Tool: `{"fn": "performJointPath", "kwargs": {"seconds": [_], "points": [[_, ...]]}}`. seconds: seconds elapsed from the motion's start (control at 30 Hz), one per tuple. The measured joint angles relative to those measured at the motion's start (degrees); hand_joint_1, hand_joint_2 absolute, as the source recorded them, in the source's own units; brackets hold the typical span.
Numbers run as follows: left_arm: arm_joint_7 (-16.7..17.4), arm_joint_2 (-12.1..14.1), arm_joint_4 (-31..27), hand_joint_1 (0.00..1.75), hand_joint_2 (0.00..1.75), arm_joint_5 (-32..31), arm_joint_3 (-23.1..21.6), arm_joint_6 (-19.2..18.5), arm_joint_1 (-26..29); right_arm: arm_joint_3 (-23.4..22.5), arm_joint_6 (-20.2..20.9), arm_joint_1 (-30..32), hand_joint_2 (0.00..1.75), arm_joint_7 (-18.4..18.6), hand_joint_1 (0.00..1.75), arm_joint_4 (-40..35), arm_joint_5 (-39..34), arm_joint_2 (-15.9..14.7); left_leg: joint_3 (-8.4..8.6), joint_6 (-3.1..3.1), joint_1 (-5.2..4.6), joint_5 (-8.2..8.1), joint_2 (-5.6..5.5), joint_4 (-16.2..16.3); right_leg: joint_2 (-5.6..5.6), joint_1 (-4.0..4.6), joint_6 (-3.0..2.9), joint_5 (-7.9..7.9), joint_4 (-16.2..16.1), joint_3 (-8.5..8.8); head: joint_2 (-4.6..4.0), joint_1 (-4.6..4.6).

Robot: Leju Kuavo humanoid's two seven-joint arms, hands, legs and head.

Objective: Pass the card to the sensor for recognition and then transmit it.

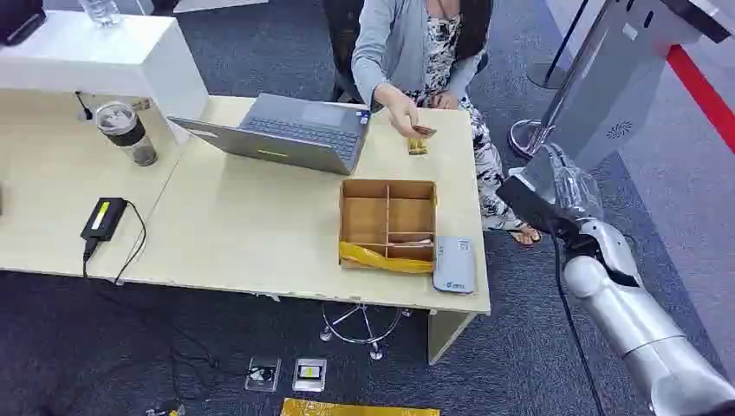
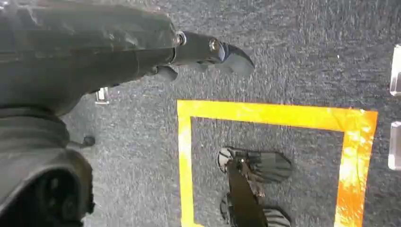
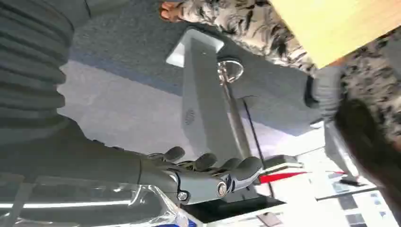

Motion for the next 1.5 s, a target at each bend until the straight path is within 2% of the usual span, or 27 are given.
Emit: {"fn": "performJointPath", "kwargs": {"seconds": [0.47, 0.87, 0.9, 0.93, 1.5], "points": [[-0.2, 0.0, 0.0, 0.00, 0.00, 1.6, -0.1, 2.2, 0.0, 4.5, -0.8, -1.6, 1.75, -2.2, 0.00, 0.0, 1.1, 4.8, 0.01, -0.01, 0.01, 0.00, 0.02, 0.0, 0.01, 0.01, 0.00, 0.00, 0.0, -0.01, 0.00, 0.00], [-0.3, 0.0, 0.0, 0.00, 0.00, 1.6, -0.2, 2.1, 0.2, 6.8, -0.6, -2.3, 1.75, -1.4, 0.00, 0.1, 0.1, 6.8, 0.02, -0.01, 0.01, 0.00, 0.02, 0.0, 0.01, 0.01, 0.00, 0.00, 0.0, -0.03, 0.00, 0.00], [-0.4, 0.0, 0.0, 0.00, 0.00, 1.5, -0.2, 2.1, 0.2, 6.9, -0.6, -2.3, 1.75, -1.2, 1.47, 0.1, 0.1, 6.9, 0.02, -0.01, 0.01, 0.00, 0.02, 0.0, 0.01, 0.01, 0.00, 0.00, 0.0, -0.03, 0.00, 0.02], [-0.6, 0.0, 0.0, 0.00, 0.00, 1.4, -0.2, 2.1, 0.2, 7.0, -0.6, -2.3, 1.75, -0.9, 1.75, 0.1, 0.1, 7.0, 0.02, -0.01, 0.01, 0.00, 0.02, 0.0, 0.02, 0.01, 0.00, 0.00, 0.0, -0.03, 0.00, 0.00], [-1.0, -0.1, 0.0, 0.00, 0.00, 1.1, -0.1, 2.3, 0.4, 7.2, -0.1, -2.2, 1.75, -0.3, 1.75, 0.0, 1.8, 7.2, 0.04, -0.01, 0.01, 0.00, 0.03, 0.0, 0.04, 0.01, 0.00, 0.00, 0.0, -0.05, 0.00, 0.02]]}}
